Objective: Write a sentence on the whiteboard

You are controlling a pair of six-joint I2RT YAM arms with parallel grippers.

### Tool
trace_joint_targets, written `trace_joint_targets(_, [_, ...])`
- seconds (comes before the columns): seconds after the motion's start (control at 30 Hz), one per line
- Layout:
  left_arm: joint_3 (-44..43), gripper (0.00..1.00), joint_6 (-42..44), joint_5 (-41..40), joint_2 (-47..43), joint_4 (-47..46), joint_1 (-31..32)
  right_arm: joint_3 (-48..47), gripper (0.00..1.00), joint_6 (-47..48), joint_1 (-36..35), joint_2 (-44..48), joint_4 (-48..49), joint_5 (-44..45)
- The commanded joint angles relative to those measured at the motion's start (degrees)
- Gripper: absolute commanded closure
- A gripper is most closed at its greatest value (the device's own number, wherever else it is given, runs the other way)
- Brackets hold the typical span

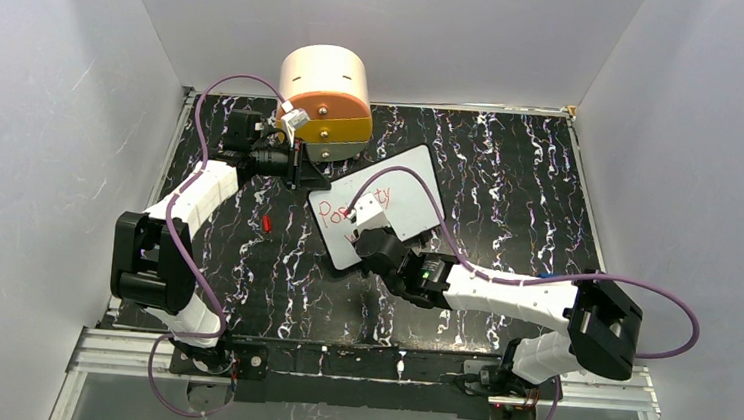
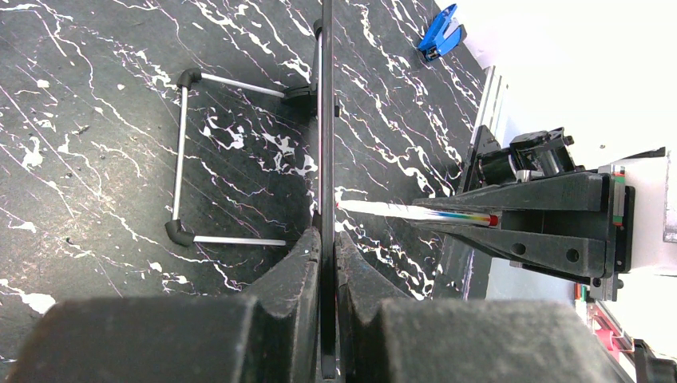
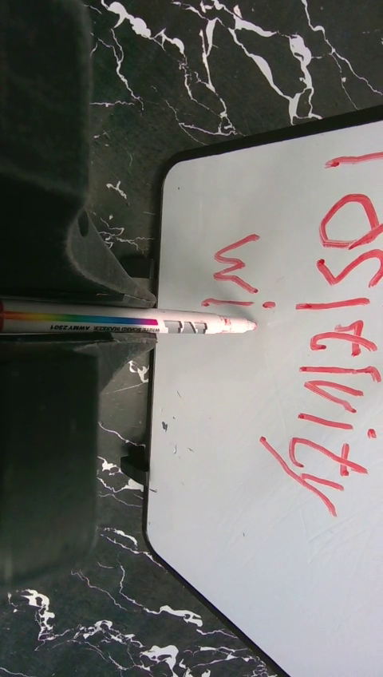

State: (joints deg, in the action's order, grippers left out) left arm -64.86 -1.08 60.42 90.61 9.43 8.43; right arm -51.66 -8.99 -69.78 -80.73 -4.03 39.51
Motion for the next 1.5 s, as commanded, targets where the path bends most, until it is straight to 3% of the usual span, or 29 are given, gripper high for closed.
trace_joint_targets(0.0, [1.0,1.00,1.9,-4.7,1.7,3.5,0.5,-0.5,1.00,0.4,0.5,-0.2,3.5,1.4])
trace_joint_targets(0.63, [0.9,1.00,1.9,-4.7,1.8,3.5,0.5,-1.4,1.00,-2.1,0.9,-1.8,-4.2,-2.9])
trace_joint_targets(1.47, [1.0,1.00,1.9,-4.7,1.8,3.5,0.5,-0.3,1.00,-0.3,1.0,0.3,3.3,2.0])
